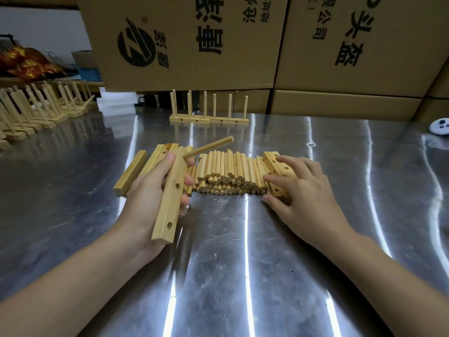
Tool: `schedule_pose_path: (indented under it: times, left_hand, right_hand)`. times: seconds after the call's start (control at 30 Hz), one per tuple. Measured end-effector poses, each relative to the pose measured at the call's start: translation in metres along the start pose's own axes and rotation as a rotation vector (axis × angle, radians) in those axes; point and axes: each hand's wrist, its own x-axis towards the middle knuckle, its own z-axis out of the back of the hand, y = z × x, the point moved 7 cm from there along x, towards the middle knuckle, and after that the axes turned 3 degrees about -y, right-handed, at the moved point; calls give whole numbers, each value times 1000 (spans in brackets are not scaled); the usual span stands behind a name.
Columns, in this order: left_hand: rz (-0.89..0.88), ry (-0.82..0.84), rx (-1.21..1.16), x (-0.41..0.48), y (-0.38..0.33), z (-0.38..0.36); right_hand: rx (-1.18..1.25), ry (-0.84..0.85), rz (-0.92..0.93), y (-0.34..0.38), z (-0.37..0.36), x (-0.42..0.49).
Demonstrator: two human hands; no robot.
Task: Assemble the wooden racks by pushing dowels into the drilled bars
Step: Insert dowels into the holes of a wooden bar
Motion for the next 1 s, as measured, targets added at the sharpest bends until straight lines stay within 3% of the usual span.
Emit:
schedule_pose_path:
  times: [1.0]
  left_hand:
    - [34,69,-3,0,4,-4]
  right_hand:
    - [34,-183,47,3,-3,8]
